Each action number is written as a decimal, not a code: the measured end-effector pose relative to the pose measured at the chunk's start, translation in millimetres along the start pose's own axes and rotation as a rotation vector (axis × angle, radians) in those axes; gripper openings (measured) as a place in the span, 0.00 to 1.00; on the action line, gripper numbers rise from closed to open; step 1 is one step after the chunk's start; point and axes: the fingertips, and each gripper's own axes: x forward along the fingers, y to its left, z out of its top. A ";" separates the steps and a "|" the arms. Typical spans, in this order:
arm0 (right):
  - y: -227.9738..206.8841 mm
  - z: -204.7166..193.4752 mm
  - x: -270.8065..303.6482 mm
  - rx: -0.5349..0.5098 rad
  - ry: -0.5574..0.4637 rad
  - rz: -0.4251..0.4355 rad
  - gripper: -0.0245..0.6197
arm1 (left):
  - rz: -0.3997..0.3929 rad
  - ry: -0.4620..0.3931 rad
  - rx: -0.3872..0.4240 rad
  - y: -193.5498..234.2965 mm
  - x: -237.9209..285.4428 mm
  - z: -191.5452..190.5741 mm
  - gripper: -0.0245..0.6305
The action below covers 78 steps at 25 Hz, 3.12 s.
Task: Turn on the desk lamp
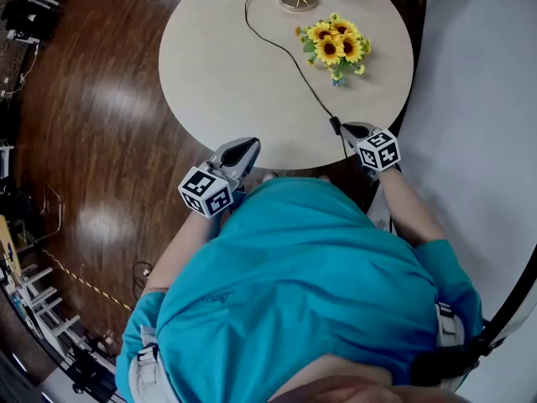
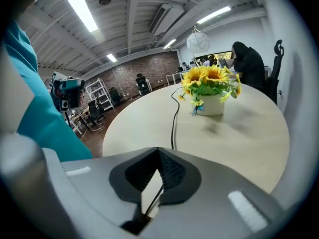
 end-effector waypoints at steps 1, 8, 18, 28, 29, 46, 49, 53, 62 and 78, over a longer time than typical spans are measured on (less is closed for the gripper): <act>-4.1 -6.1 7.3 -0.003 0.014 0.000 0.04 | 0.018 0.004 -0.006 1.4 0.3 -3.8 0.07; -18.1 -25.4 28.8 -0.032 0.095 -0.038 0.04 | 0.038 0.023 0.012 -0.9 -3.4 -12.2 0.07; -25.9 -37.1 39.1 -0.029 0.100 -0.068 0.04 | 0.029 0.028 0.009 4.8 -6.0 -15.1 0.07; -25.9 -47.5 50.3 -0.037 0.134 -0.059 0.04 | 0.031 0.042 0.008 6.7 -7.1 -19.5 0.07; -26.2 -48.6 50.5 -0.033 0.135 -0.057 0.04 | 0.032 0.043 0.007 6.7 -7.2 -19.8 0.07; -14.4 -19.6 31.5 -0.006 0.085 -0.009 0.04 | 0.027 0.032 0.016 -10.2 -3.9 -3.5 0.07; -2.9 18.1 5.7 -0.007 -0.031 0.026 0.04 | 0.019 0.016 0.039 -21.4 -0.3 -0.9 0.07; 21.1 58.9 -34.5 -0.027 -0.141 0.067 0.04 | 0.011 -0.009 0.061 -45.2 4.5 10.2 0.07; 19.3 105.0 -118.3 -0.093 -0.296 0.086 0.04 | -0.061 -0.043 0.106 -89.8 63.9 25.2 0.07; 105.0 86.6 -192.4 0.203 -0.496 -0.377 0.04 | -0.602 0.141 0.109 -77.7 40.3 59.0 0.07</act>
